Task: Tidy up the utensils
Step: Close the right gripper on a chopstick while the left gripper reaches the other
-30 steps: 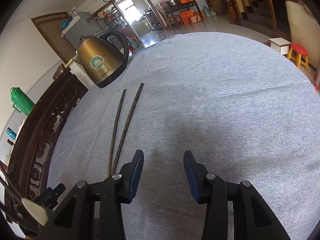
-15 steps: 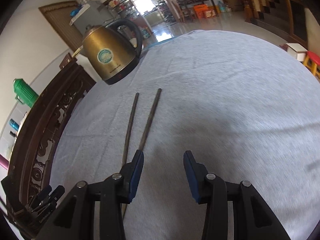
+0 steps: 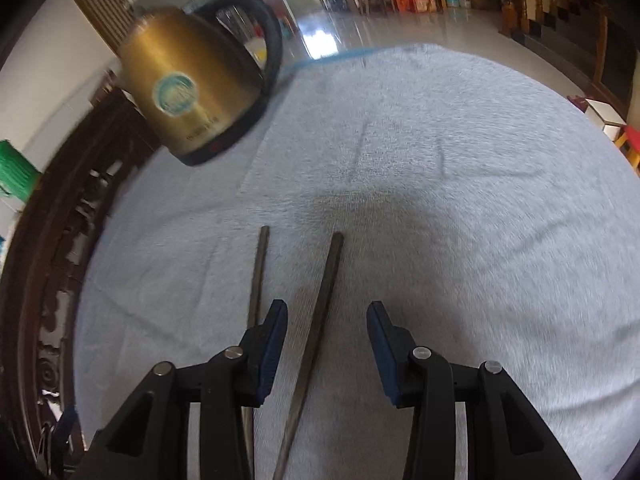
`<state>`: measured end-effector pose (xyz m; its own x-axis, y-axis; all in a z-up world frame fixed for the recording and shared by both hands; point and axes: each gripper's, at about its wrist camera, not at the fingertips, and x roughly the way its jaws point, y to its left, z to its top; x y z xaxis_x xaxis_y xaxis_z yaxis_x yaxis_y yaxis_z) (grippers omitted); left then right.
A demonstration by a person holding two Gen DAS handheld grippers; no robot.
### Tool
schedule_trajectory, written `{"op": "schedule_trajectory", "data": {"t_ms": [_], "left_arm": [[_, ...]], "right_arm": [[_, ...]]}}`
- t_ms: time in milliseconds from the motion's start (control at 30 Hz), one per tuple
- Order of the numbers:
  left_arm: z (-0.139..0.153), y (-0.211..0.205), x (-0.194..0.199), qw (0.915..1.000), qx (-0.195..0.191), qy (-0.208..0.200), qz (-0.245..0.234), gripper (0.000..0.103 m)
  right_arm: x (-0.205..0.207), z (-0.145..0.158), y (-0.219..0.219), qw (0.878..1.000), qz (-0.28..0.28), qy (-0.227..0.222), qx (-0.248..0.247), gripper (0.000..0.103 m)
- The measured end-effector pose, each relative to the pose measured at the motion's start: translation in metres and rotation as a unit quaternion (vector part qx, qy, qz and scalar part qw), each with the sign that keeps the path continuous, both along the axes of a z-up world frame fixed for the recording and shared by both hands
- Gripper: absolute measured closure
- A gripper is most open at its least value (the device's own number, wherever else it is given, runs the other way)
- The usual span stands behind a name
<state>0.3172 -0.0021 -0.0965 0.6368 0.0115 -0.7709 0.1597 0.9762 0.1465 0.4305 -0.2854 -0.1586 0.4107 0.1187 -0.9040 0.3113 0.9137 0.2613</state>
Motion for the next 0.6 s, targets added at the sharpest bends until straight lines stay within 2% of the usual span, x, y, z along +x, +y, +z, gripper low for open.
{"op": "schedule_trajectory", "data": {"t_ms": [133,233,333,467,600], "left_arm": [[0.008,-0.007,0.017,0.9999,0.005,0.000,-0.015,0.022],[0.014,-0.015,0.035,0.9996,0.002,0.007,-0.029,0.022],[0.017,-0.026,0.054,0.9986,-0.008,0.018,-0.050,0.022],[0.014,-0.046,0.082,0.9960,-0.015,0.036,-0.080,0.022],[0.002,-0.068,0.112,0.9901,-0.053,0.089,-0.095,0.022]], "right_arm": [[0.027,-0.002,0.004,0.999,-0.002,0.038,-0.032,0.061],[0.039,-0.004,0.011,0.995,0.009,0.067,-0.072,0.074],[0.042,-0.005,0.014,0.994,0.021,0.066,-0.084,0.092],[0.024,-0.005,0.004,0.996,0.028,0.049,-0.070,0.094],[0.002,-0.005,-0.003,0.995,0.050,0.037,-0.074,0.095]]}}
